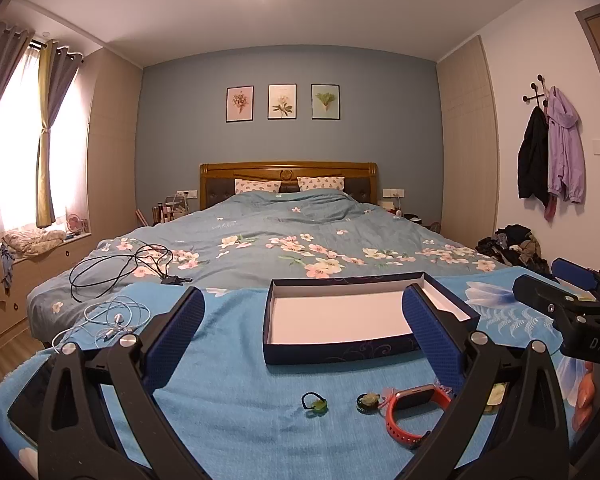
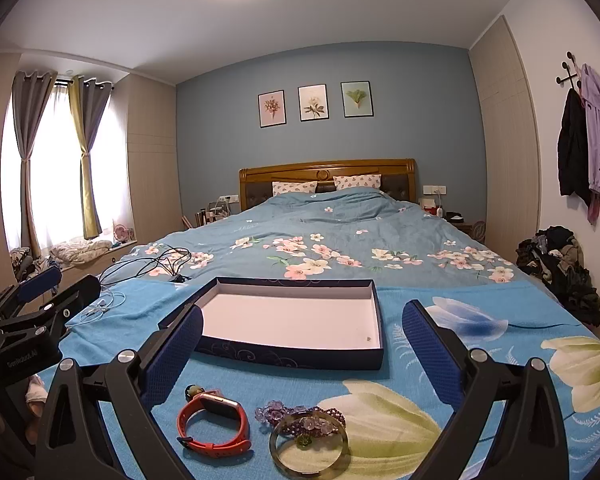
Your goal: Organize jewelry
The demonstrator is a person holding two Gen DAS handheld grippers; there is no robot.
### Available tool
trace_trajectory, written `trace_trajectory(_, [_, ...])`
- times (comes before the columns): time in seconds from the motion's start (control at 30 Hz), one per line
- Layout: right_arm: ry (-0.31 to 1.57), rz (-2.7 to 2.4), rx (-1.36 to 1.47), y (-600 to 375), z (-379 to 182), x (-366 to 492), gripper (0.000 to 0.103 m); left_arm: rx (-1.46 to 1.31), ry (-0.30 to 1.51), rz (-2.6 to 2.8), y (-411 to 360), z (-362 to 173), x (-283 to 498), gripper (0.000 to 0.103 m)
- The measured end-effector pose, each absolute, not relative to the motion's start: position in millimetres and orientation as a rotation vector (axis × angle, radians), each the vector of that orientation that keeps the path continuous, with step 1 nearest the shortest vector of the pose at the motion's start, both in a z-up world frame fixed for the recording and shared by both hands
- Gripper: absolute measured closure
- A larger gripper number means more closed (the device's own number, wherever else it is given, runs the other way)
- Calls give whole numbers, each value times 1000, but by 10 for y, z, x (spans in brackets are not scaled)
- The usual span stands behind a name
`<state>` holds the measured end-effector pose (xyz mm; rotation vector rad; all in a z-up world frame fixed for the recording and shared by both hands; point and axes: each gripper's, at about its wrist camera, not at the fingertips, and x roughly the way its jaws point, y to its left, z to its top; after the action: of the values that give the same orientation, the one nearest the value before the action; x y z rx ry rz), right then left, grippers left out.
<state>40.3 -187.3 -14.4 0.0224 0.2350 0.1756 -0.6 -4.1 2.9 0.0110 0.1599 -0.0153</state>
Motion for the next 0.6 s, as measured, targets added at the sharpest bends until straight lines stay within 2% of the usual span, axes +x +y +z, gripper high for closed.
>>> trace_trajectory(0.6, [285, 186, 22, -1931, -180, 460, 7, 26, 228, -80, -58, -60, 109, 6])
